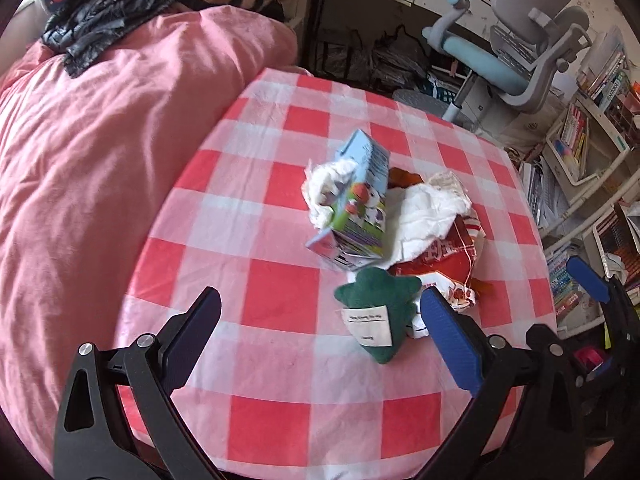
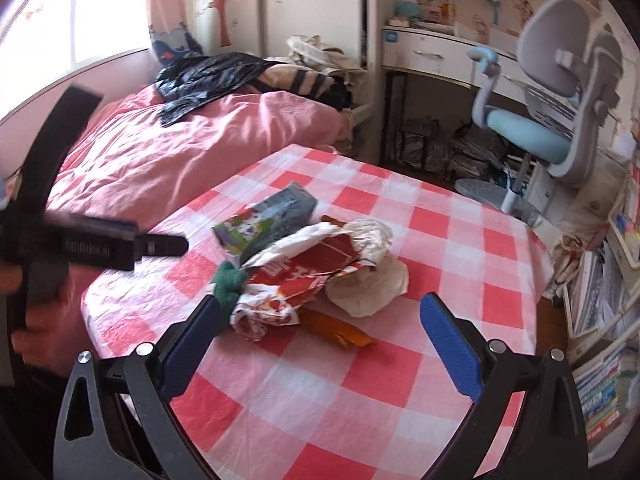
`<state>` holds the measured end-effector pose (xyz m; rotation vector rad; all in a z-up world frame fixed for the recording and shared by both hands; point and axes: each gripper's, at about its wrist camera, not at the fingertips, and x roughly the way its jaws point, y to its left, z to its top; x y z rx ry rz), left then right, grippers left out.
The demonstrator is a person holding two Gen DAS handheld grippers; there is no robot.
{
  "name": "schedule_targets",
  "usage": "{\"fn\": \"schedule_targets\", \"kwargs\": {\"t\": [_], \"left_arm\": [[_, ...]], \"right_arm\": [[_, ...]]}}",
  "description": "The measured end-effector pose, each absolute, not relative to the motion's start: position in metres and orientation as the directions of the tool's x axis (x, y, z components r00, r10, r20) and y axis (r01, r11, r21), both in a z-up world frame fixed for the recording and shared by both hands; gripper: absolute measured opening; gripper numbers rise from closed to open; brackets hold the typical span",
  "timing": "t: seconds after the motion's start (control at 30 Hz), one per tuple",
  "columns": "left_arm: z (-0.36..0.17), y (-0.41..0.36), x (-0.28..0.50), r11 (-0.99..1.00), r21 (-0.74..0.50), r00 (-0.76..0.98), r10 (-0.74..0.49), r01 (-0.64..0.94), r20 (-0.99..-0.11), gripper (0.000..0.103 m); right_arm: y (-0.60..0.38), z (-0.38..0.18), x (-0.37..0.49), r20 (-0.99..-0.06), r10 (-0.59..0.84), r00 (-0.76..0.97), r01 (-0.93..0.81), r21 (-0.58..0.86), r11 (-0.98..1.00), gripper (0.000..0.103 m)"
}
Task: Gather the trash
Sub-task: 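Grasp the green plush toy with the left tool while the right tool grasps a white tissue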
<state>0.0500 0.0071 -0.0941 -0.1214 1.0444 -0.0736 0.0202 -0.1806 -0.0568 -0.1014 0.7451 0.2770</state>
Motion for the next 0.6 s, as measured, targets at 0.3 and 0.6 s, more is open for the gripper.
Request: {"fn": "schedule_targets", "kwargs": {"t": [0.3,0.6], "left_arm": [[-0.138,-0.004,0.062,0.972,-0.234,0.403,-0.202,-0.030,-0.893,0.062],[-0.126,0.019,0.058,0.947,-0.319,0.416,-0.277,-0.033,-0.866,0.019]], "right_arm": [[-0.208,-0.054,0.035,-0.635,0.289,0.717,-0.241,0.164,0.957,0.093],[-0.171,-0.071,0.079,-0.627,0.427,0.652,-0.316,0.288,0.904,0.062]]}}
